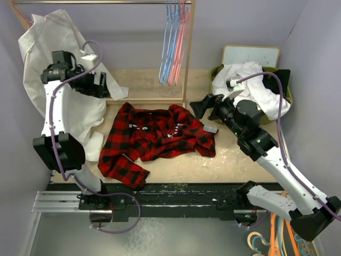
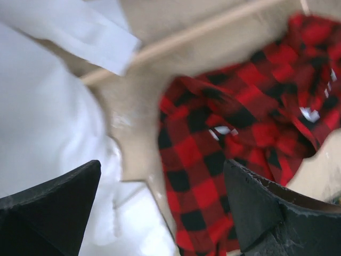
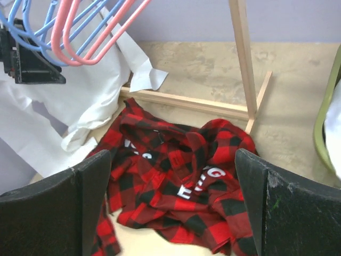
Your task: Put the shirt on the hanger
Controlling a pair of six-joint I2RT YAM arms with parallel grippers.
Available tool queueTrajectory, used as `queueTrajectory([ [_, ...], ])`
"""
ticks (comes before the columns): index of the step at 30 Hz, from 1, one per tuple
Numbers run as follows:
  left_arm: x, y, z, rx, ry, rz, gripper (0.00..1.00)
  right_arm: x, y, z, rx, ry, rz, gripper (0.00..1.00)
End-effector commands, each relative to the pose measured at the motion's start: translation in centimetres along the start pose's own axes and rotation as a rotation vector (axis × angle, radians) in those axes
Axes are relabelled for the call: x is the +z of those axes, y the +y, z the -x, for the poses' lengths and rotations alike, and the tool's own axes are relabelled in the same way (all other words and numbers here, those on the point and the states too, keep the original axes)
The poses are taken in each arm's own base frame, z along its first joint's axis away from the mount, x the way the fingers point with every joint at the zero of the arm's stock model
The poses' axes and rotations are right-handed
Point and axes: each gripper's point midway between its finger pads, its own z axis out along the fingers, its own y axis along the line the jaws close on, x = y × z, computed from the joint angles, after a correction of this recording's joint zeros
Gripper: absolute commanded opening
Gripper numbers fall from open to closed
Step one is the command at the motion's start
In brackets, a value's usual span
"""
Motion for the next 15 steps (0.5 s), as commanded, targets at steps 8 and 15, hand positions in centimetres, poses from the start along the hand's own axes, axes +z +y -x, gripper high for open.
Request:
queueTrajectory([
  [8, -0.9, -10.5, -2.9, 0.172, -0.068, 0.255, 0.99, 0.3, 2.2, 10.1, -0.051, -0.130, -0.061, 0.95],
  [15, -2.3, -11.3, -4.0, 0.000, -0.082, 0.276, 0.99, 1.4, 4.7, 14.9, 0.073, -0.219, -0.020, 0.70],
])
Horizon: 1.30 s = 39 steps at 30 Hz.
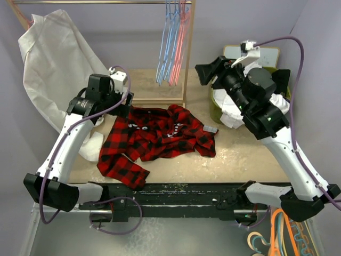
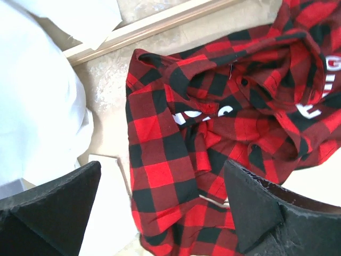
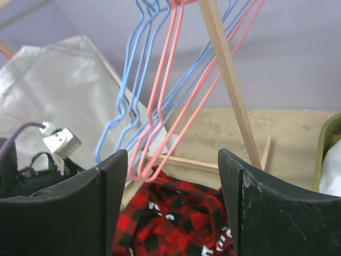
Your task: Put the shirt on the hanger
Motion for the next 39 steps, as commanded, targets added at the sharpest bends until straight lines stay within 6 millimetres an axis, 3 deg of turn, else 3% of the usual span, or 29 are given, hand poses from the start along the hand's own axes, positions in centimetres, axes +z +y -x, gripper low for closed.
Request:
queueTrajectory([
  [1, -0.6, 0.9, 1.2, -0.174, -0.078, 0.089, 0.99, 1.3, 1.1, 2.4, 0.077, -0.044, -0.008, 0.69],
  [6, -0.7, 1.4, 0.8, -0.183, -0.081, 0.113, 0.99, 3.9, 2.4, 0.8, 0.084, 0.025, 0.002, 0.62],
  [12, -0.5, 1.6, -0.1, -0.198, -0.079, 0.087, 1.00, 5.7, 1.8, 0.2, 0.045, 0.033, -0.082, 0.51],
  [39, -0.6, 3.0, -0.4, -0.235, -0.104, 0.095, 0.99, 9.1, 1.8, -2.1, -0.024, 0.082, -0.138, 0.46],
])
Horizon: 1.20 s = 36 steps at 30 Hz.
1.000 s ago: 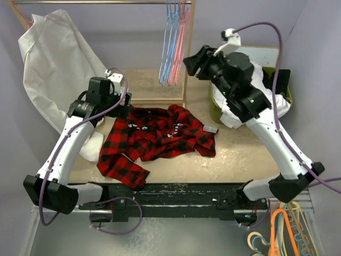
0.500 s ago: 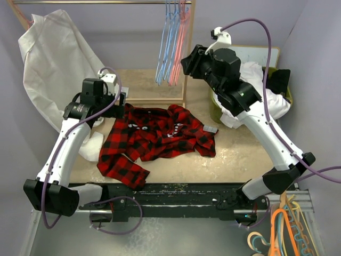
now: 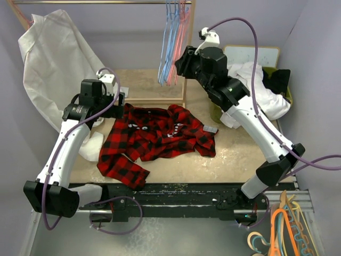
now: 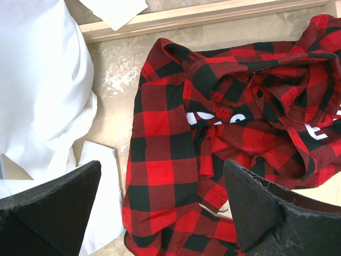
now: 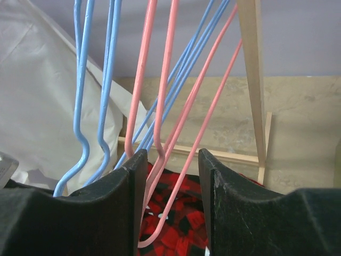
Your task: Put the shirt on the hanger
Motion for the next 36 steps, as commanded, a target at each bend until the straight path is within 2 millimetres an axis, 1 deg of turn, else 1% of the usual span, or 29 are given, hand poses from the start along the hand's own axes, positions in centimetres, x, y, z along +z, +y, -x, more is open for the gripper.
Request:
queueTrajectory([
  [1, -0.7, 0.0, 1.3, -0.019, -0.067, -0.006, 0.99, -0.9, 0.5, 3.3, -0.006, -0.082, -0.016, 0.45],
  [7, -0.6, 0.0, 1.3, -0.017, -0.069, -0.005, 0.99, -0.2, -0.4, 2.8, -0.041, -0.068, -0.086, 0.42],
  [12, -0.6, 0.0, 1.3, -0.014, -0.069, -0.004, 0.99, 0.3, -1.4, 2.7, -0.079, -0.060, -0.162, 0.43],
  [18, -0.6, 0.0, 1.3, -0.011, -0.071, -0.005, 0.99, 0.7, -1.2, 2.7, -0.091, -0.059, -0.171, 0.45],
  [21, -0.7, 0.0, 1.3, -0.010, -0.073, -0.006, 0.99, 1.0, -1.5, 2.7, -0.111, -0.053, -0.200, 0.44],
  [23, -0.8, 0.0, 1.4, -0.011, -0.077, -0.009, 0.99, 1.1, -1.8, 2.7, -0.124, -0.050, -0.217, 0.41],
  [24, -0.8, 0.0, 1.3, -0.010, -0.076, -0.010, 0.99, 1.1, -1.9, 2.7, -0.127, -0.052, -0.222, 0.36],
  [27, -0.8, 0.0, 1.3, -0.011, -0.076, -0.009, 0.99, 0.7, -1.7, 3.4, -0.128, -0.070, -0.212, 0.08],
  [28, -0.8, 0.0, 1.3, -0.010, -0.076, -0.009, 0.99, 0.4, -1.5, 3.9, -0.127, -0.081, -0.203, 0.01],
  [33, -0.7, 0.0, 1.2, -0.008, -0.074, -0.011, 0.99, -1.6, -1.0, 6.5, -0.140, -0.134, -0.172, 0.00],
  [36, -0.6, 0.0, 1.2, -0.007, -0.070, -0.010, 0.99, -2.6, -1.0, 7.5, -0.145, -0.144, -0.173, 0.00],
])
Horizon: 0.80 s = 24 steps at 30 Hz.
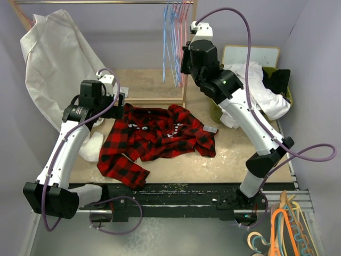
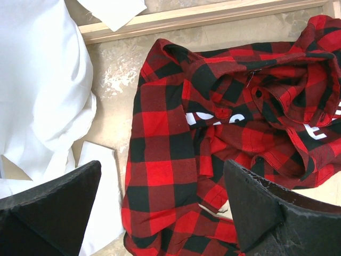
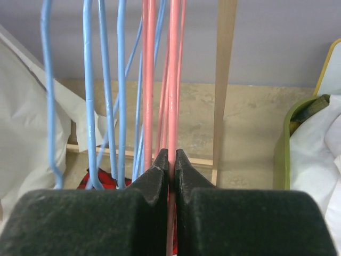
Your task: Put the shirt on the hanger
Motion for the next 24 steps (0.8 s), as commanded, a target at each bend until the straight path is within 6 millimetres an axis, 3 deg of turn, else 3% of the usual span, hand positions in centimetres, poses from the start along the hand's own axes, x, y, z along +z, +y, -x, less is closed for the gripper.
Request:
queueTrajectory([
  [1, -0.4, 0.1, 1.3, -0.009, -0.057, -0.003, 0.99, -4.2, -1.2, 6.6, 0.055, -0.145, 0.011, 0.00],
  [7, -0.2, 0.0, 0.9, -0.002, -0.043, -0.010, 0.99, -5.6, -1.3, 7.0, 0.052, -0.143, 0.032, 0.00],
  [9, -0.3, -1.6, 0.5, 0.018, -0.020, -0.106, 0.99, -5.8, -1.6, 6.6, 0.043, -0.132, 0.024, 0.00],
  [12, -0.3, -4.0, -0.8, 0.051, 0.043, -0.239, 0.99, -6.3, -1.4, 5.0, 0.024, -0.090, 0.051, 0.00],
  [15, 0.2, -4.6, -2.0, 0.096, 0.090, -0.173, 0.99, -7.8, -1.4, 3.2, 0.014, -0.068, 0.091, 0.00],
  [18, 0.5, -5.3, -1.7, 0.172, 0.017, -0.132, 0.99, -9.7, -3.0, 1.6, 0.030, -0.054, 0.076, 0.00],
  [24, 5.9, -4.3, -1.2, 0.205, 0.037, -0.022, 0.99, -12.7, -5.1, -2.5, 0.033, 0.022, 0.103, 0.00],
])
